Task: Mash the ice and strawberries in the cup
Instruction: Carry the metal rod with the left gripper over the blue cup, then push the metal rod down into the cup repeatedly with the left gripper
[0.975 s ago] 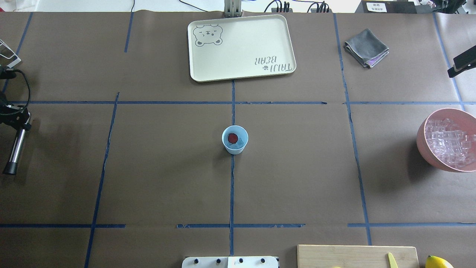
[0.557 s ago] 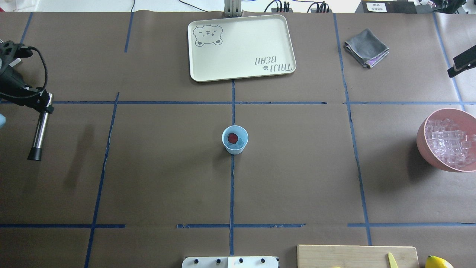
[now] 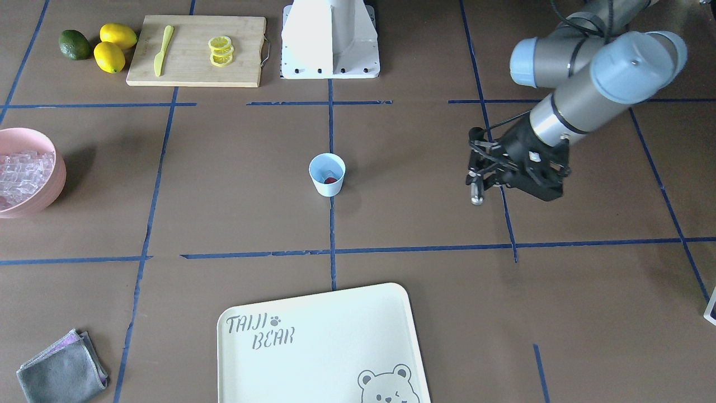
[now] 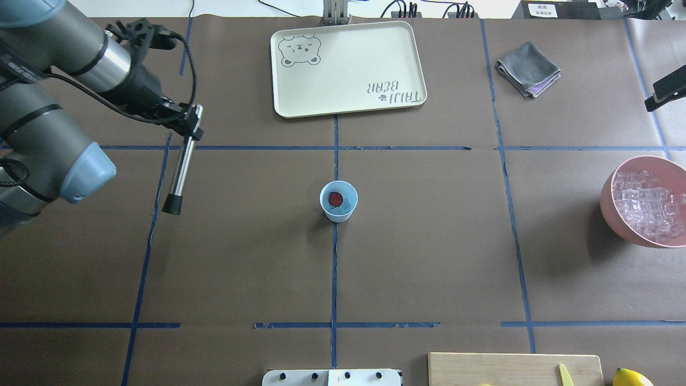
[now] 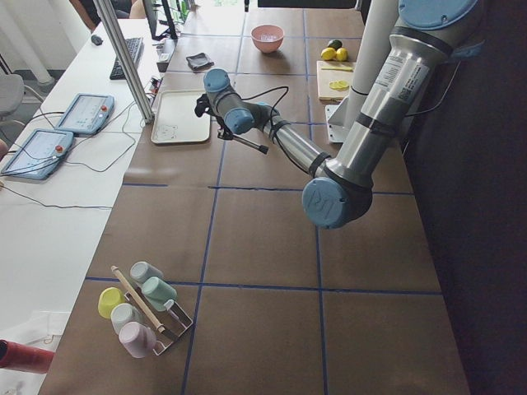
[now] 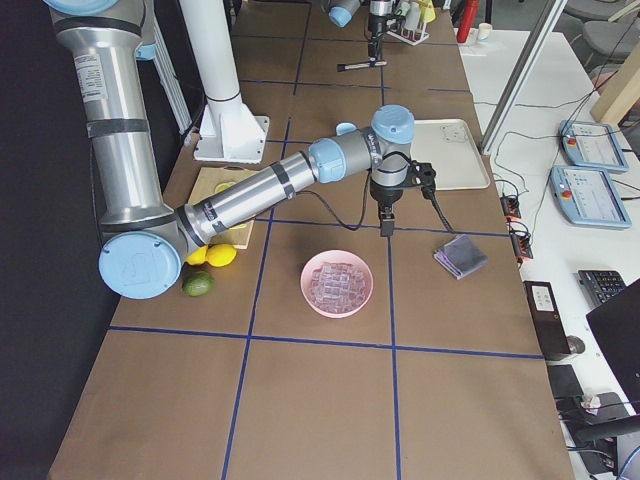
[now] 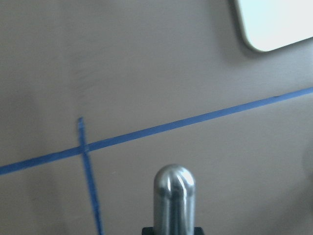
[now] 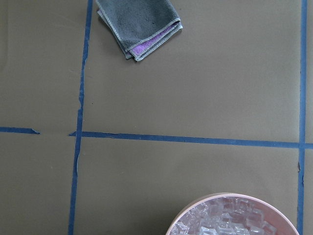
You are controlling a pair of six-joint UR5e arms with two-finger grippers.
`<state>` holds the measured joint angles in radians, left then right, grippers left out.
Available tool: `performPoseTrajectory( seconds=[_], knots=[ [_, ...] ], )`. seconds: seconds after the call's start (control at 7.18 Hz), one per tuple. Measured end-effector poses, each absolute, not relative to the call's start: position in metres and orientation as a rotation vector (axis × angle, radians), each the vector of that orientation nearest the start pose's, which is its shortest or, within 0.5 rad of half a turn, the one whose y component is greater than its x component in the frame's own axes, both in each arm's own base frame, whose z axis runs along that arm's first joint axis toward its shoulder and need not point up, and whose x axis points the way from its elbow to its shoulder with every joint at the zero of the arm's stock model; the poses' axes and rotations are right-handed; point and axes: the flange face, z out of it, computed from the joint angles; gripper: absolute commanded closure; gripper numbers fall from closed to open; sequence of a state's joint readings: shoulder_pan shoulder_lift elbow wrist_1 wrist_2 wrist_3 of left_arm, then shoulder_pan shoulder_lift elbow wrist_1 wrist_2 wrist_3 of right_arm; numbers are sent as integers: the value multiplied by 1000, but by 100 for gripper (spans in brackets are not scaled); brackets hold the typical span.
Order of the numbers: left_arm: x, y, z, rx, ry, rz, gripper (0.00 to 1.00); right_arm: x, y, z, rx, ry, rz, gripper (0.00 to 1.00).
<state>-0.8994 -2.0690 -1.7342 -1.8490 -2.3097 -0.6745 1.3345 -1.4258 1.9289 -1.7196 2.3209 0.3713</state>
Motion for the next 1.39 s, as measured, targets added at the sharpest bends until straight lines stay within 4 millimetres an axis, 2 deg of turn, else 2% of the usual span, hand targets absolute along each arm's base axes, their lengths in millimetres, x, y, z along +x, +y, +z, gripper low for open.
performPoseTrajectory(
  seconds=[0.14, 0.28, 0.56, 0.7, 0.84, 0.98, 1.39],
  knots=[
    [365, -517, 222, 435, 1127, 401, 100, -59, -524, 428, 100, -809, -5, 0],
    [390, -497, 201, 633, 1177, 434, 100, -58, -524, 427, 102, -810, -5, 0],
    [457, -443, 179, 1008, 1247, 365, 100, -53, -523, 422, 103, -842, -2, 0],
    [481, -411, 171, 1170, 1250, 317, 100, -49, -523, 420, 100, -862, 2, 0],
    [488, -389, 164, 1299, 1249, 300, 100, -47, -523, 421, 98, -871, 5, 0],
    [488, -376, 161, 1379, 1268, 286, 100, -45, -522, 422, 96, -873, 8, 0],
    [484, -364, 159, 1496, 1242, 320, 100, -43, -521, 426, 86, -873, 16, 0]
  ],
)
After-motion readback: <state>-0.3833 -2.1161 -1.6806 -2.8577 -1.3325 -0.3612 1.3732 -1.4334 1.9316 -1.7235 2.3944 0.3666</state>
